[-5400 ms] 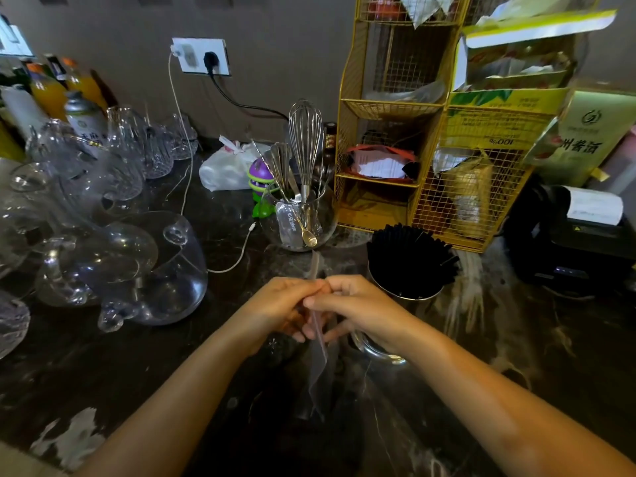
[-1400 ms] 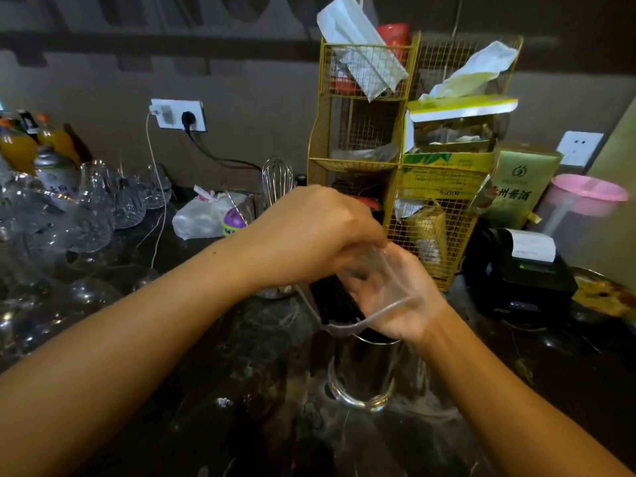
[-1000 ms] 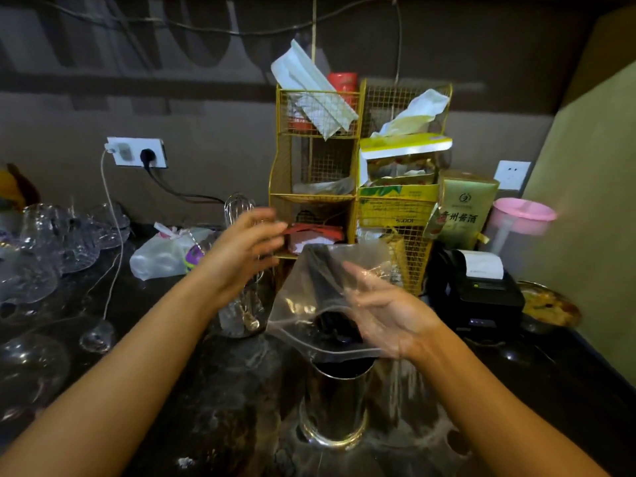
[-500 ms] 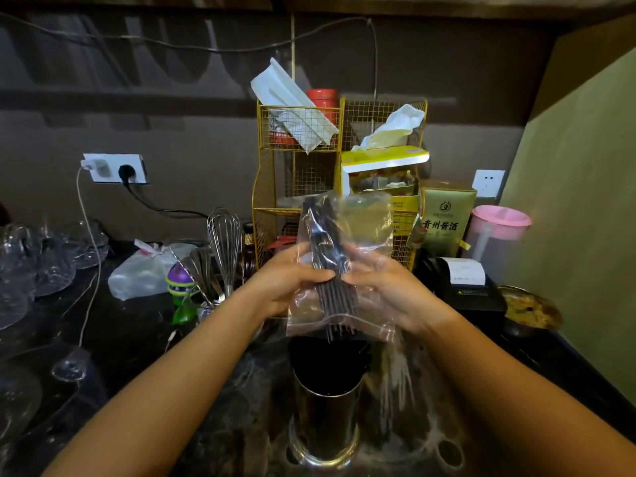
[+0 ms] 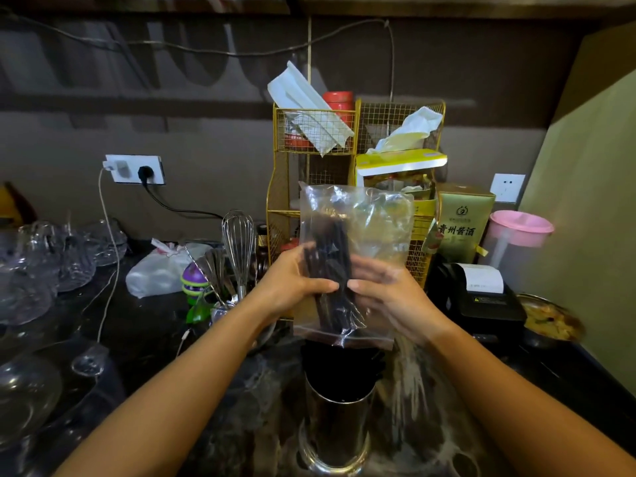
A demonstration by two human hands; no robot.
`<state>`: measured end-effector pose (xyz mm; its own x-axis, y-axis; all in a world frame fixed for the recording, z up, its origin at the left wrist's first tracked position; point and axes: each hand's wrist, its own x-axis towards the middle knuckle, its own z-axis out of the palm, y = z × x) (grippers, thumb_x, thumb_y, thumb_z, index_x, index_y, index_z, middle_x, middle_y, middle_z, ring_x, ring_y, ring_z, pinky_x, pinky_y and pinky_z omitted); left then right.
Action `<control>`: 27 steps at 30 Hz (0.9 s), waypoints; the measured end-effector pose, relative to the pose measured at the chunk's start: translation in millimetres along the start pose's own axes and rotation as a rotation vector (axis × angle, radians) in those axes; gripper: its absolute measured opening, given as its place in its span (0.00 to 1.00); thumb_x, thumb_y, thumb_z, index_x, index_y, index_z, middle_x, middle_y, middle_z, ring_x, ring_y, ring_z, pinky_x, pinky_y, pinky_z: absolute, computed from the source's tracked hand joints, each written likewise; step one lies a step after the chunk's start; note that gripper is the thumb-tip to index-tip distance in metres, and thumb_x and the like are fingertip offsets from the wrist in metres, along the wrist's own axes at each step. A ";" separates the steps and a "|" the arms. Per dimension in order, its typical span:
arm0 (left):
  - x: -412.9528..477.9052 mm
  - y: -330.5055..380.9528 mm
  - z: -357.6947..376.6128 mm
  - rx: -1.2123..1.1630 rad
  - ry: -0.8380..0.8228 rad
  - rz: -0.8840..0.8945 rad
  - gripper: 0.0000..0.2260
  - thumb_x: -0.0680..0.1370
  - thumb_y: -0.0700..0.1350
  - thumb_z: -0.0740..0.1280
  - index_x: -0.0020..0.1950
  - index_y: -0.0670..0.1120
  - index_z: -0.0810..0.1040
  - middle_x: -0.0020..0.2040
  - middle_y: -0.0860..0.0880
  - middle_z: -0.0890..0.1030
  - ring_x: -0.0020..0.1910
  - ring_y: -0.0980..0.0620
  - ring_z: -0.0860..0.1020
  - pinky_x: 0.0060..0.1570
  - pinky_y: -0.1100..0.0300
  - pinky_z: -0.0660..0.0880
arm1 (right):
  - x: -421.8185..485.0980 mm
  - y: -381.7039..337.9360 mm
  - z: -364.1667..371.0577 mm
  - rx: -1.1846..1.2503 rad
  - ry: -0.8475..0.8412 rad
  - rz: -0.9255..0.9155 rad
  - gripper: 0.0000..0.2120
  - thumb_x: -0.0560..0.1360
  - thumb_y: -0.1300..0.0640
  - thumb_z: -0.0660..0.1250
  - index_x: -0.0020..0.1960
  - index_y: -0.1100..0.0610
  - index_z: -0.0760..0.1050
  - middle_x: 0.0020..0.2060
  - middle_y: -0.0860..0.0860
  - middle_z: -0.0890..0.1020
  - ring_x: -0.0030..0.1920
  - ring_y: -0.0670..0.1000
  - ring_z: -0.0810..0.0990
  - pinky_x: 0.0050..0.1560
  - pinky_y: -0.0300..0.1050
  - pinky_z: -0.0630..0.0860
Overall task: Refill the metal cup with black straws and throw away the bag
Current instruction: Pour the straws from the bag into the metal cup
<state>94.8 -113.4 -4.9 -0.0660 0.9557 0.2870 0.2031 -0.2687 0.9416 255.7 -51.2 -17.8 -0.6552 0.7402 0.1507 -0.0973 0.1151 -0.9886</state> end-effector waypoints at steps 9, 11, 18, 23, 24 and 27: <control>-3.9 -4.1 0.3 -0.086 -0.107 -0.024 0.24 0.68 0.28 0.67 0.53 0.55 0.73 0.51 0.49 0.80 0.45 0.56 0.81 0.46 0.64 0.79 | -8.1 4.6 -4.2 0.033 -0.009 -0.046 0.16 0.70 0.67 0.66 0.52 0.48 0.76 0.50 0.51 0.82 0.47 0.49 0.83 0.53 0.45 0.78; -3.3 -0.5 -0.4 -0.064 -0.092 -0.020 0.20 0.69 0.30 0.66 0.53 0.53 0.73 0.52 0.47 0.79 0.48 0.55 0.80 0.47 0.64 0.79 | -7.1 3.0 -4.8 0.049 0.001 -0.048 0.15 0.70 0.67 0.65 0.50 0.49 0.77 0.47 0.49 0.84 0.46 0.49 0.83 0.51 0.43 0.79; 2.8 16.2 -12.7 -0.019 0.021 -0.007 0.11 0.69 0.36 0.68 0.46 0.50 0.79 0.44 0.52 0.84 0.46 0.49 0.82 0.50 0.52 0.78 | 0.6 -17.4 -3.8 0.064 0.025 -0.076 0.11 0.73 0.64 0.63 0.48 0.51 0.78 0.40 0.46 0.86 0.41 0.46 0.84 0.43 0.40 0.80; 1.7 34.1 -29.8 0.019 0.088 0.005 0.06 0.70 0.36 0.67 0.41 0.47 0.79 0.33 0.54 0.85 0.34 0.55 0.82 0.35 0.61 0.80 | 10.3 -37.5 4.7 0.072 0.047 -0.095 0.09 0.74 0.65 0.61 0.48 0.54 0.77 0.38 0.48 0.85 0.37 0.46 0.84 0.40 0.39 0.81; 1.3 39.0 -33.7 0.023 0.119 0.008 0.06 0.72 0.36 0.65 0.41 0.46 0.78 0.32 0.53 0.85 0.32 0.56 0.82 0.31 0.63 0.80 | 12.7 -42.8 7.8 0.074 0.051 -0.102 0.09 0.74 0.65 0.61 0.49 0.54 0.76 0.39 0.49 0.85 0.37 0.45 0.84 0.39 0.39 0.81; -2.5 56.0 -46.2 0.061 0.211 0.047 0.07 0.74 0.37 0.62 0.39 0.45 0.77 0.30 0.53 0.84 0.31 0.58 0.81 0.28 0.66 0.78 | 20.3 -58.3 19.9 0.086 0.084 -0.138 0.08 0.74 0.65 0.60 0.50 0.55 0.74 0.41 0.52 0.82 0.34 0.44 0.83 0.37 0.37 0.80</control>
<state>61.3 -136.4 55.2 -0.2569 0.8941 0.3668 0.2690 -0.2984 0.9158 233.1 -56.1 42.8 -0.5670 0.7743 0.2810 -0.2478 0.1650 -0.9547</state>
